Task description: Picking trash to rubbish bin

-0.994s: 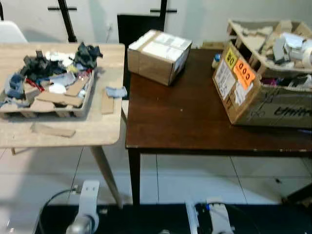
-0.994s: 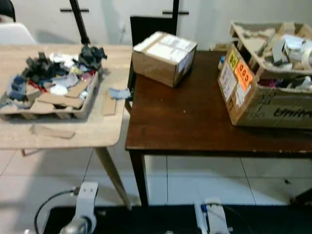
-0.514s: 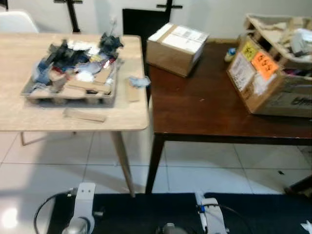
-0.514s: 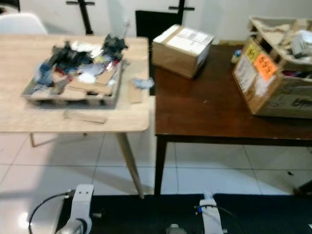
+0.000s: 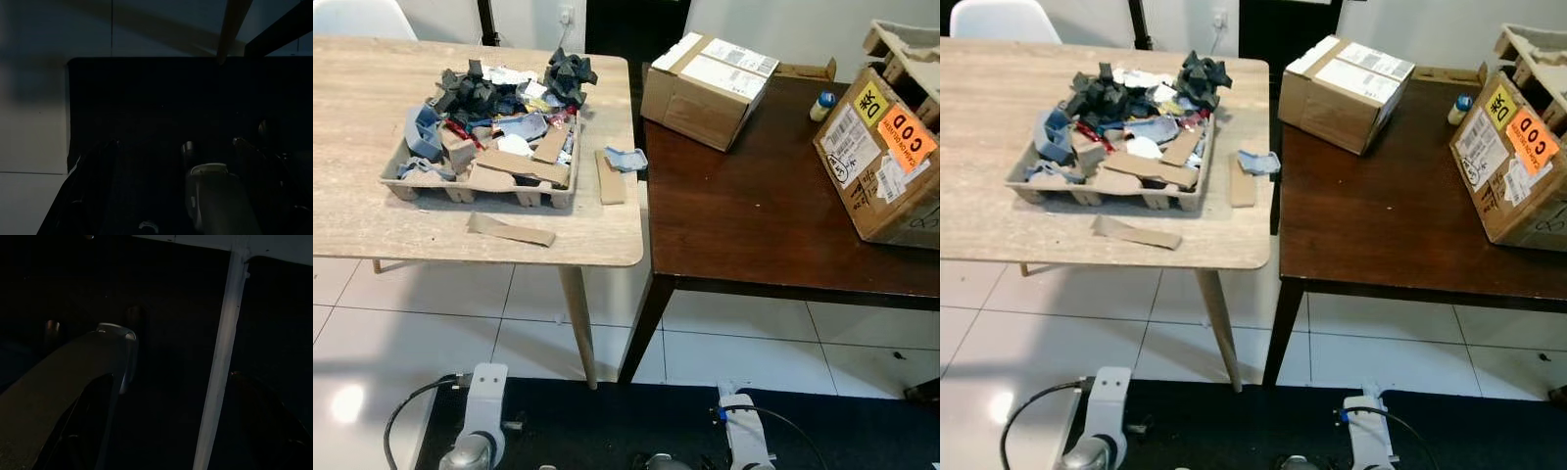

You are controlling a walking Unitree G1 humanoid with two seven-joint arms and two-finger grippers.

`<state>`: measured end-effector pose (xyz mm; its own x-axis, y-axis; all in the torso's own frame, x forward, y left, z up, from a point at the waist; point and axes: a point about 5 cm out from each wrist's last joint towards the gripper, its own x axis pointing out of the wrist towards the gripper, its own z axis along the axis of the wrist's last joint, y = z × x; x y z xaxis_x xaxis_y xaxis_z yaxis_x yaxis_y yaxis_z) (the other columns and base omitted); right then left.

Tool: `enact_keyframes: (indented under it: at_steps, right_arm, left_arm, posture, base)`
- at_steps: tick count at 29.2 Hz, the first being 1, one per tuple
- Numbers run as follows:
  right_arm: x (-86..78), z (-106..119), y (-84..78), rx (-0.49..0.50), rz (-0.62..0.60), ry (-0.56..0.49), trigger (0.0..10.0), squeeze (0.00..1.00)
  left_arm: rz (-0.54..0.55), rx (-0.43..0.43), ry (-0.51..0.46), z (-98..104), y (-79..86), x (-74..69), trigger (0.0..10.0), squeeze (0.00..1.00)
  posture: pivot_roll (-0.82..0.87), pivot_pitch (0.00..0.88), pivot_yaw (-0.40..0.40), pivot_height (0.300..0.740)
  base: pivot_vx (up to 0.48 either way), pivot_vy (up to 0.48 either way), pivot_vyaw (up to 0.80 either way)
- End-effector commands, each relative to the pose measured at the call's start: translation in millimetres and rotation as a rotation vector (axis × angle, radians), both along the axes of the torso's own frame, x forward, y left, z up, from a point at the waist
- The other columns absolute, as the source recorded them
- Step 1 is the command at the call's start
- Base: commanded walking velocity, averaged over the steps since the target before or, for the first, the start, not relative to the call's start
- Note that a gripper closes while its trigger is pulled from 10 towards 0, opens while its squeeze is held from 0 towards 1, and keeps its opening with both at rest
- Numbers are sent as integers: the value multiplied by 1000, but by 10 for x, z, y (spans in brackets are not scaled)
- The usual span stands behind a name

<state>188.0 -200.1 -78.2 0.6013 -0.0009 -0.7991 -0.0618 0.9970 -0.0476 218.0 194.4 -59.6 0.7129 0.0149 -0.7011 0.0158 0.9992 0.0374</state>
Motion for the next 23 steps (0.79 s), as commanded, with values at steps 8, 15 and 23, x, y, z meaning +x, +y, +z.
enact_keyframes:
  at_steps: [8,15,23]
  right_arm:
    - [-90,-44,-30,11,-29,35,10000,0]
    - [-94,-46,-31,11,-33,36,10000,0]
    - [-95,-45,-41,11,-42,34,10000,0]
  left_arm:
    - [3,-16,34,-55,-12,-82,10000,0]
    - [2,-8,32,-52,-3,-81,10000,0]
    - [-24,-19,30,-50,-43,-73,10000,0]
  posture:
    - [48,155,-56,740]
    - [48,156,-56,740]
    - [46,155,-54,740]
  base:
    - [0,0,0]
    - [0,0,0]
    - [0,0,0]
